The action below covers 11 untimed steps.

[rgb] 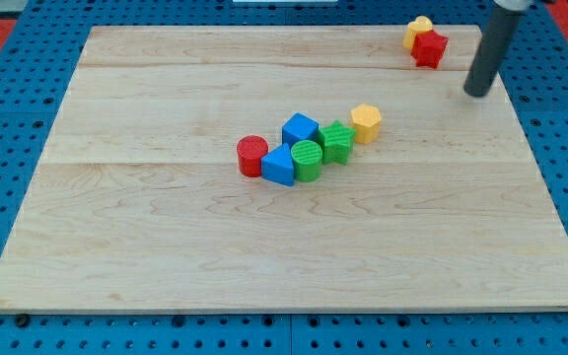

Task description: Push yellow hexagon to the top center

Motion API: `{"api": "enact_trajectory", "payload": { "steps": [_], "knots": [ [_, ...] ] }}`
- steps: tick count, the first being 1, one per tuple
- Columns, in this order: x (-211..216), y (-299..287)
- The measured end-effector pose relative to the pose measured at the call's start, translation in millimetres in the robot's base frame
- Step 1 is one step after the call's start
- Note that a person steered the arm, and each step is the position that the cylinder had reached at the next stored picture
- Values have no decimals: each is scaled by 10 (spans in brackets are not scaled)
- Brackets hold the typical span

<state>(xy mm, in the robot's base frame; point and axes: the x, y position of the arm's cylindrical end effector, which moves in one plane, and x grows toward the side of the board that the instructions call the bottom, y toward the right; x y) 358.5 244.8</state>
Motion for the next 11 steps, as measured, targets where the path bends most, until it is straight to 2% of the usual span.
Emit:
{"api": "enact_trajectory", "payload": {
  "steps": [1,2,4,6,8,11],
  "knots": [
    [618,-344],
    [612,-874],
    [484,-1398],
    [300,-1857],
    [120,-1950],
    [-807,-1777]
  ]
}}
